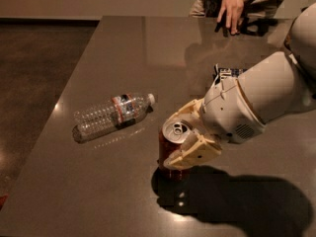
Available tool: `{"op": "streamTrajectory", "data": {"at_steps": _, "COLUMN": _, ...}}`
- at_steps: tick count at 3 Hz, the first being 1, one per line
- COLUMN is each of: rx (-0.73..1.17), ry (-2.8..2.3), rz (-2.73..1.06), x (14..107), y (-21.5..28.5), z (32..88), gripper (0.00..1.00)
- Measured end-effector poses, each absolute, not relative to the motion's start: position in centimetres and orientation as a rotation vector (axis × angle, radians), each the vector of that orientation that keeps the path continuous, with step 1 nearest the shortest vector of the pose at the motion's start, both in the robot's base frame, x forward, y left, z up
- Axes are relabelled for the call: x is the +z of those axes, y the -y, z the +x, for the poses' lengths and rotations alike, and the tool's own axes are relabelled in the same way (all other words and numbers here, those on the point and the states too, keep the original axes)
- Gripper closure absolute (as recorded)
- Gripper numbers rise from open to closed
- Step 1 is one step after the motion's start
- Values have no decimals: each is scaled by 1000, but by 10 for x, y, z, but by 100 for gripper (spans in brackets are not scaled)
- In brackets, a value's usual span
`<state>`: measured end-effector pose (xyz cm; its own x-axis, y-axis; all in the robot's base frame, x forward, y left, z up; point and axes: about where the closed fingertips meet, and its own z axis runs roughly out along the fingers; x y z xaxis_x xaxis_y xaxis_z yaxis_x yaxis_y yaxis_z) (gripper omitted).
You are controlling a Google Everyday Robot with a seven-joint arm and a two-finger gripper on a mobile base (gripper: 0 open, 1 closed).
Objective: Pick coke can
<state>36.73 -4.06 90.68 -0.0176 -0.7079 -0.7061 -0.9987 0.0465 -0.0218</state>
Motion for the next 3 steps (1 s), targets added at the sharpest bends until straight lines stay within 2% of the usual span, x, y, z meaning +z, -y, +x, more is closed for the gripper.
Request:
{"op": "streamTrajectory", "data": {"at_steps": 1, "rx": 635, "ry": -1794, "rz": -1695, "x": 930, "y": 43, "z": 374, "gripper": 95}}
{"op": "streamTrajectory", "data": {"at_steps": 2, "rx": 512, "ry": -1810, "rz": -1636, "x": 988, "y": 55, "z": 397, "gripper": 100}}
{"op": "streamTrajectory", "data": {"at_steps": 3, "rx": 512, "ry": -1810, "rz": -1636, "x": 988, "y": 55, "z": 397, "gripper": 100}}
